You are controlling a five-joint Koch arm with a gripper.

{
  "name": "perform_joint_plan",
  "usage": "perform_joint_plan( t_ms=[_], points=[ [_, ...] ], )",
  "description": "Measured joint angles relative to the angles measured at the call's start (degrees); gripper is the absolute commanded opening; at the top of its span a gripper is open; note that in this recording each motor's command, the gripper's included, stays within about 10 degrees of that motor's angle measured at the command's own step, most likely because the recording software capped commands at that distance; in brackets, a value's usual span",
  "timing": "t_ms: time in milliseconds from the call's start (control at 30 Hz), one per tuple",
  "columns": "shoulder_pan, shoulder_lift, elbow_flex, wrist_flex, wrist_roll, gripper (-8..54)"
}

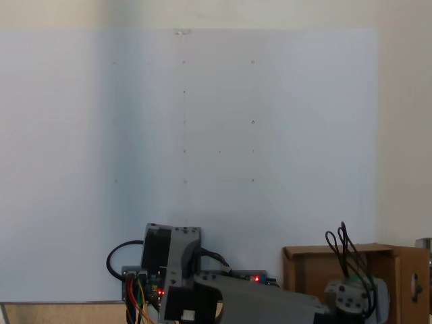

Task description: Grasp a green dice and put it in the bin.

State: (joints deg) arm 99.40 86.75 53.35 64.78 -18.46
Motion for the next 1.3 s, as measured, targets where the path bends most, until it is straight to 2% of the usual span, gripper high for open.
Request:
perform_joint_plan(
  t_ms=[900,933,1000,1033,1100,1300],
  points=[
    [2.29,-4.48,0.0,10.11,-3.6,11.4],
    [2.2,-4.48,0.0,10.46,-3.6,12.6],
    [2.29,-4.57,0.0,10.81,-3.6,31.3],
    [2.37,-4.83,-0.09,10.9,-3.6,33.1],
    [2.46,-5.8,0.0,11.07,-3.6,40.6],
    [2.55,-5.89,-0.09,11.07,-3.6,42.0]
  ],
)
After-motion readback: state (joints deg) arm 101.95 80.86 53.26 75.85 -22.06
